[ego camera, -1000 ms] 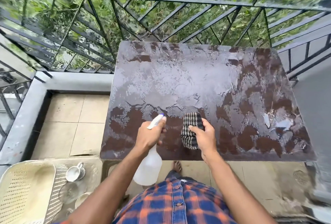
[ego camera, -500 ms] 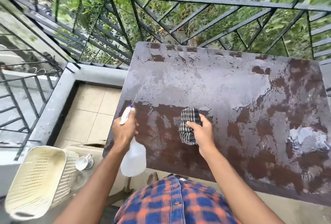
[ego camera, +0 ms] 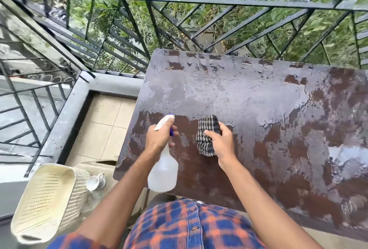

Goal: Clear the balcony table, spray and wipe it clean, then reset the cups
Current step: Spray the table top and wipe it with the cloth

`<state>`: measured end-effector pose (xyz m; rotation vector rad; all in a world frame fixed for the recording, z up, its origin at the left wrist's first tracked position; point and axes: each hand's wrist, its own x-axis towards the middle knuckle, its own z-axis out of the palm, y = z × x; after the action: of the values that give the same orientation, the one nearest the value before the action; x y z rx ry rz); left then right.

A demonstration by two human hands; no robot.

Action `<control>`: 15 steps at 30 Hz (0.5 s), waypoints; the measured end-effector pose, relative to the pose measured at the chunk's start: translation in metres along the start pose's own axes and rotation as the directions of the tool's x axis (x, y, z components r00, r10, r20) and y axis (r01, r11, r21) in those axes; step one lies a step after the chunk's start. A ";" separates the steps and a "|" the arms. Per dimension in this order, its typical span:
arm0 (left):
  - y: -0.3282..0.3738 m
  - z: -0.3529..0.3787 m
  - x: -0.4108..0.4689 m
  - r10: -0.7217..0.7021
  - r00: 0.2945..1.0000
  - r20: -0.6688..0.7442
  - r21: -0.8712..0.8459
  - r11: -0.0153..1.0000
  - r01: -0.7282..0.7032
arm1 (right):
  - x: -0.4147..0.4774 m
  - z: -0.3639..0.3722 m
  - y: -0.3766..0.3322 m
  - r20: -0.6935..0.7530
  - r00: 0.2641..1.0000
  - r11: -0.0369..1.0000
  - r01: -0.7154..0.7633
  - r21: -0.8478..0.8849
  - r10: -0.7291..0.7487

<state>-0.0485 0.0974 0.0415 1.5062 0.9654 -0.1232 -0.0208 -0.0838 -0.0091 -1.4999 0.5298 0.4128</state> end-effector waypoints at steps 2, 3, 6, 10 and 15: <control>0.004 0.014 0.002 0.029 0.998 0.049 0.019 0.999 -0.030 | 0.003 -0.004 -0.001 -0.036 0.999 1.000 -0.008 0.013 0.008; 0.006 0.020 0.003 0.032 0.998 0.058 0.010 0.999 -0.033 | 0.006 -0.007 -0.001 -0.055 0.998 1.000 -0.009 0.023 0.010; 0.013 0.028 0.009 -0.024 0.999 0.040 -0.008 1.000 0.024 | 0.008 -0.013 -0.004 -0.097 0.995 0.999 -0.026 0.042 0.029; 0.022 0.025 0.021 0.029 0.999 0.012 0.084 0.996 -0.030 | 0.011 -0.011 -0.006 -0.130 0.990 0.995 -0.040 0.093 0.052; 0.034 -0.008 0.053 0.016 0.984 -0.178 0.044 0.999 -0.009 | 0.015 0.012 -0.011 -0.150 0.988 0.996 -0.031 0.089 0.044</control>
<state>0.0027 0.1350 0.0374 1.5822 1.1018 0.0008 -0.0017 -0.0730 -0.0084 -1.4465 0.6893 0.3023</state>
